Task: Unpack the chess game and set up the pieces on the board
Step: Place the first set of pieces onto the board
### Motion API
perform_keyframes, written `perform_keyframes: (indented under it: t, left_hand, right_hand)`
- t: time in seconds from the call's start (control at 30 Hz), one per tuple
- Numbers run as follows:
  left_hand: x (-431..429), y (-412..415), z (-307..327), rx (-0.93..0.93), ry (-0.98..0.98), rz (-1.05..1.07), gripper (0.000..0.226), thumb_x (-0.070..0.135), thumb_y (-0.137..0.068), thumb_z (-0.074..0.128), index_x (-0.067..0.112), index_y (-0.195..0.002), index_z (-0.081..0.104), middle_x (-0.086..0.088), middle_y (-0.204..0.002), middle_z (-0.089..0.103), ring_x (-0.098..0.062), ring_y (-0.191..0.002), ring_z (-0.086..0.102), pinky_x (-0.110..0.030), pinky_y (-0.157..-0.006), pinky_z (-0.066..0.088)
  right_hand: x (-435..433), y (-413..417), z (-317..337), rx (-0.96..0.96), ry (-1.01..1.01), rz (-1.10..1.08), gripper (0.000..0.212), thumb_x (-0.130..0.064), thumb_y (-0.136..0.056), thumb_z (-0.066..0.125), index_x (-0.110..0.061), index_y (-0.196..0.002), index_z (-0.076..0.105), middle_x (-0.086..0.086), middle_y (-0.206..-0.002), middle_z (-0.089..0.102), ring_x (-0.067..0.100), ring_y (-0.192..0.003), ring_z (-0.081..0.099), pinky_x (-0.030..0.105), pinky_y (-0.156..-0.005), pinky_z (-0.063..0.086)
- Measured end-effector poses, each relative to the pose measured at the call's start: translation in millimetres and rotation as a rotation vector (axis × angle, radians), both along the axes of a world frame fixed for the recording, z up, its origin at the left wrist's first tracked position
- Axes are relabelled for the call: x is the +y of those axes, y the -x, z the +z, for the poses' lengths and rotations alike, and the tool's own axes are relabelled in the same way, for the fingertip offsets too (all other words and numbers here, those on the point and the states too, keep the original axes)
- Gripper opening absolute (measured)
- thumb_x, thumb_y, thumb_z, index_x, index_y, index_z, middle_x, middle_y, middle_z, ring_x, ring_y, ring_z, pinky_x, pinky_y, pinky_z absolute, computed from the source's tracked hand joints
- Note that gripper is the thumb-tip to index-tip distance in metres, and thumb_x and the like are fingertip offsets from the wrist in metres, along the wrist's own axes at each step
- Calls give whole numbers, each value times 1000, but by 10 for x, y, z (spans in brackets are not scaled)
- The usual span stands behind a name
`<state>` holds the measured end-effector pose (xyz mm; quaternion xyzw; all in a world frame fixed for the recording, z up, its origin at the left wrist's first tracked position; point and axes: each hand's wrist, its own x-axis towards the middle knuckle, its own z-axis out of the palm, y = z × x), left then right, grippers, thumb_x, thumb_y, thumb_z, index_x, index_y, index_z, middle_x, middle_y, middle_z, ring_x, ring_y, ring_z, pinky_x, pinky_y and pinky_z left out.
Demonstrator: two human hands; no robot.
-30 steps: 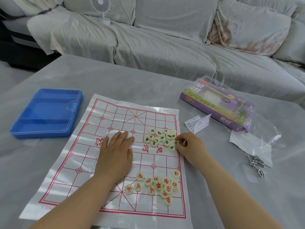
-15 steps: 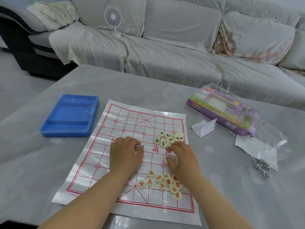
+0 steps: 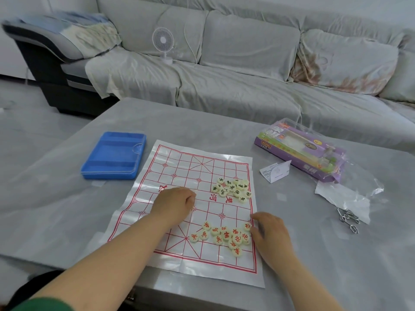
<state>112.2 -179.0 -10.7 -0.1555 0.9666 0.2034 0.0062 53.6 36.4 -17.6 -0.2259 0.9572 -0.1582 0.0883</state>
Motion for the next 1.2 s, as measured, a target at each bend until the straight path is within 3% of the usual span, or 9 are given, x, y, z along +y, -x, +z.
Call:
perform_keyframes:
  t: [0.07, 0.13, 0.23, 0.37, 0.57, 0.8, 0.93, 1.13, 1.2]
  left_hand:
    - [-36, -86, 1, -45, 51, -57, 37, 25, -99, 28, 18, -131, 44, -1, -140, 42, -18, -129, 35, -32, -113, 16]
    - [-112, -205, -38, -75, 118, -66, 44, 29, -99, 25, 24, -142, 23, 4, -153, 15, -14, -141, 11, -32, -114, 2]
    - [-203, -372, -134, -164, 140, -47, 50, 35, -99, 21, 26, -145, 5, 5, -154, -3, -13, -142, -5, -31, -113, -3]
    - [-194, -404, -186, -236, 188, -47, 54, 42, -98, 17, 25, -145, -4, 4, -154, -11, -13, -141, -12, -32, -113, -6]
    - [-148, -319, -194, -199, 174, -28, 54, 42, -97, 17, 25, -145, -2, 3, -154, -9, -13, -141, -10, -33, -113, -6]
    - [-5, -438, -177, -5, 154, -21, 45, 37, -97, 27, 29, -141, 24, 7, -154, 6, -11, -141, 0, -30, -113, -6]
    - [44, -593, -155, 25, 41, -55, 40, 38, -95, 37, 30, -134, 39, 11, -146, 30, -9, -135, 22, -25, -111, 12]
    - [206, -541, -46, 63, 6, -161, 39, 42, -92, 42, 31, -129, 46, 14, -135, 44, -6, -124, 36, -22, -101, 28]
    - [289, -465, -31, 45, 30, -222, 43, 45, -91, 42, 31, -132, 43, 15, -134, 44, -7, -121, 37, -23, -98, 31]
  right_hand:
    - [-9, -9, -17, 32, -60, 25, 37, -30, -98, 34, -27, -134, 40, -11, -142, 36, 10, -132, 28, 21, -108, 21]
    - [1, -15, -20, 41, -110, 45, 39, -31, -99, 27, -30, -136, 37, -12, -146, 30, 11, -134, 24, 24, -109, 18]
    - [58, -11, -16, 53, -171, 58, 41, -34, -99, 20, -35, -139, 29, -18, -150, 20, 11, -136, 18, 27, -111, 12]
    - [76, -9, -7, 45, -251, 59, 43, -37, -99, 13, -37, -142, 20, -19, -152, 10, 16, -143, 4, 37, -115, -3]
    - [74, 138, 13, 42, -310, 66, 44, -38, -99, 12, -37, -143, 15, -16, -154, 7, 17, -144, -4, 41, -115, -8]
    - [97, 264, -12, 41, -299, 64, 43, -37, -99, 12, -38, -142, 20, -15, -154, 10, 18, -143, -1, 41, -115, -7]
    - [67, 241, -41, 39, -264, 56, 44, -34, -100, 16, -33, -143, 19, -9, -155, 10, 19, -143, 3, 37, -116, 0]
    - [90, 18, -23, 19, 182, -30, 38, -18, -97, 35, -18, -135, 41, -1, -144, 38, 16, -133, 29, 28, -109, 23]
    - [105, -50, -54, 14, 238, -32, 36, -18, -96, 39, -16, -131, 45, 0, -136, 46, 16, -126, 37, 23, -102, 28]
